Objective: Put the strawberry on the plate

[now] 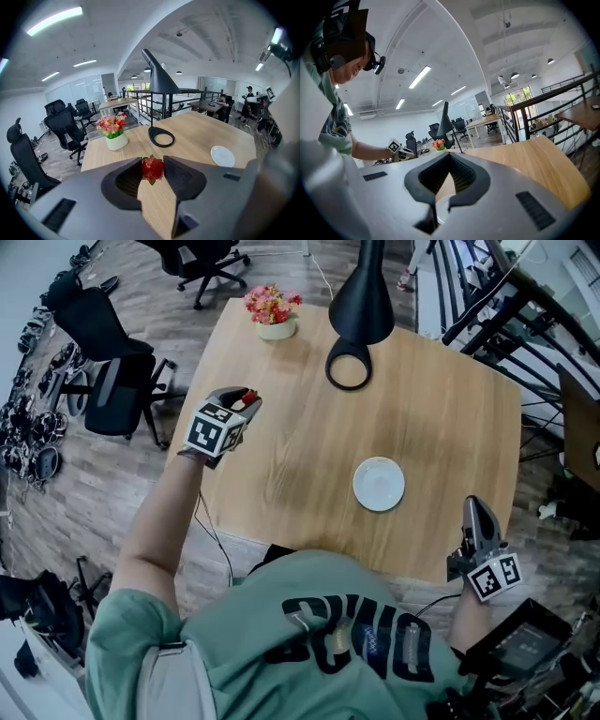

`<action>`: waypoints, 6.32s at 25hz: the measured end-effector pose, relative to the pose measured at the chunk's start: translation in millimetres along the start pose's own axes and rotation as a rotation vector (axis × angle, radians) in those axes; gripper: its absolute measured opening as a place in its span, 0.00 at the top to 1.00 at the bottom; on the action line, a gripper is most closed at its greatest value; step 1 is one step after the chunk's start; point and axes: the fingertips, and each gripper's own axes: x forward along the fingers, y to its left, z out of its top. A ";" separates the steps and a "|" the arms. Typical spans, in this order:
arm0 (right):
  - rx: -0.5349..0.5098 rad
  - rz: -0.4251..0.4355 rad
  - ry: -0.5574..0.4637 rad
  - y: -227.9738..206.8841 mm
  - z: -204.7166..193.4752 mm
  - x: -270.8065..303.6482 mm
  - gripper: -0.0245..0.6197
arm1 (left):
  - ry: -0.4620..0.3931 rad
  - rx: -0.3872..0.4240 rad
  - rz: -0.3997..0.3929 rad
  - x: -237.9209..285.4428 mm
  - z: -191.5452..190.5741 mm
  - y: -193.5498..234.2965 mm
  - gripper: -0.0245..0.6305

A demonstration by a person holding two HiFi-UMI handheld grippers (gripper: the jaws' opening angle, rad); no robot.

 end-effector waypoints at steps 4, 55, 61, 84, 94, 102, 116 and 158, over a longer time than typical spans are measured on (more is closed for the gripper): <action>-0.008 0.006 -0.015 -1.7 7.1 -2.2 0.96 | -0.042 -0.008 0.006 -16.8 22.3 -6.8 0.74; -0.082 0.018 -0.015 -8.4 14.3 -33.5 0.96 | -0.101 0.175 -0.415 9.6 108.8 -263.1 0.74; -0.070 0.015 -0.017 -16.2 12.2 -31.2 0.96 | -0.056 0.194 -0.432 31.1 95.9 -279.9 0.74; 0.004 -0.028 0.013 -50.3 -26.9 -50.0 0.96 | 0.077 0.252 -0.435 100.6 25.1 -323.2 0.74; 0.022 -0.033 0.021 -57.5 -38.1 -57.2 0.96 | 0.111 0.266 -0.433 120.0 7.1 -334.0 0.74; 0.031 -0.047 0.024 -66.3 -48.1 -66.5 0.96 | 0.132 0.279 -0.441 137.0 -3.1 -347.0 0.74; 0.052 -0.073 0.027 -76.9 -59.3 -72.4 0.96 | 0.168 0.304 -0.461 165.0 -19.5 -360.4 0.74; 0.050 -0.095 0.005 -72.7 -50.5 -78.1 0.96 | 0.022 0.103 -0.469 141.5 20.9 -328.9 0.62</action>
